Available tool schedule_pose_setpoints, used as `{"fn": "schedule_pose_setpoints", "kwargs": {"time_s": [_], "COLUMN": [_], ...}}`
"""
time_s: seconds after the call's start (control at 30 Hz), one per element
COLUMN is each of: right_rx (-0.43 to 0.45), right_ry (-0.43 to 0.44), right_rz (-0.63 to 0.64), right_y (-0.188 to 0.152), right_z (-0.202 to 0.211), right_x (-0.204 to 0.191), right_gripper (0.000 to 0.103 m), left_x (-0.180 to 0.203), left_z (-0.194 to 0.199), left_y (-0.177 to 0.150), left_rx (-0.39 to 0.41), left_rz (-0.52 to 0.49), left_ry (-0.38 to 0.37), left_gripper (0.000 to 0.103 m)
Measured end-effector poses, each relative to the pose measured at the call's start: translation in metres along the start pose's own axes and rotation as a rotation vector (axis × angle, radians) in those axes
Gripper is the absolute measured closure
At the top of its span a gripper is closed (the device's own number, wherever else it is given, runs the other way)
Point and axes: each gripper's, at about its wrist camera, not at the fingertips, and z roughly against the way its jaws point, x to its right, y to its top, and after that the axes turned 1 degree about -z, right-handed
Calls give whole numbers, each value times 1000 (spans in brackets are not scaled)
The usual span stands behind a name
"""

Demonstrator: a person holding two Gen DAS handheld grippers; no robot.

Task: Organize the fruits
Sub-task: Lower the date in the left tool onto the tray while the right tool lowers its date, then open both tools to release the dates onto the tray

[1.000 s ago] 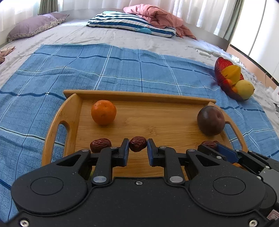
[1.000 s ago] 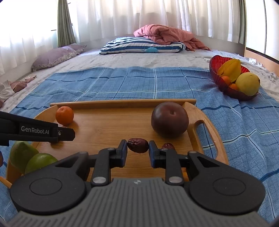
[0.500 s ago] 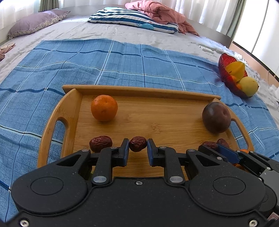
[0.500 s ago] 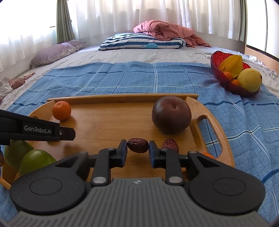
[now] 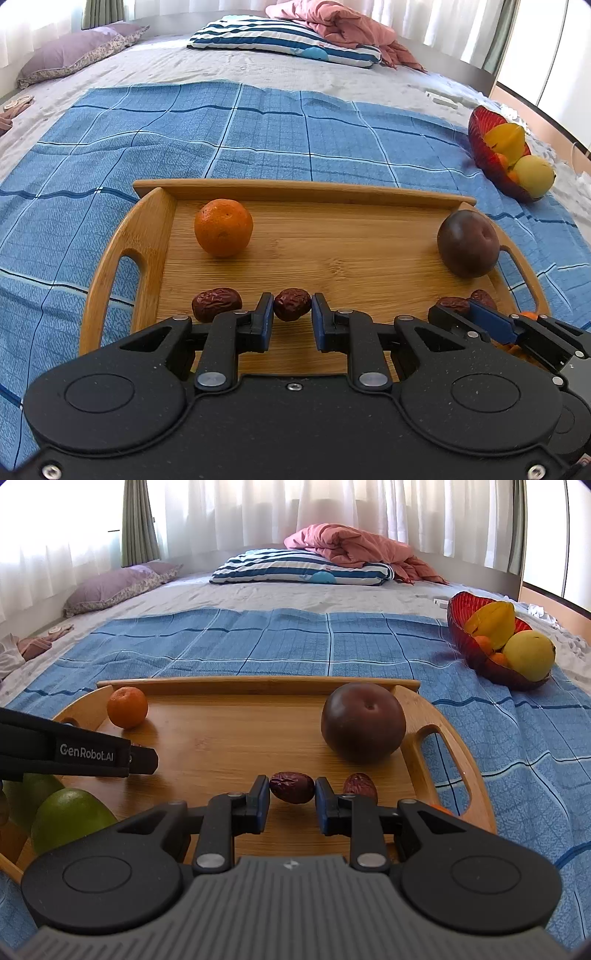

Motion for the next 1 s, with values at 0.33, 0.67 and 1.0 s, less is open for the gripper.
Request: {"fn": "schedule_pose_setpoints", "kwargs": {"time_s": [0.33,0.67,1.0], "right_rx": [-3,-1,3], "right_ry": [-3,-4,5], "right_rz": [5,3,-4], "right_y": [-1,-2,-1], "right_z": [-2,-4,-2], "right_x": [0,0,1], "right_gripper": [73,73,63], "left_x": [-1,-2,-2], "left_z": [-4,-6,-5], "left_y": [-1,-1,-1], "left_rx": [-3,-2,-2], "left_rz": [-3,-4,-1], "left_ry": [10,10,2], "left_gripper": [82,82,74]}}
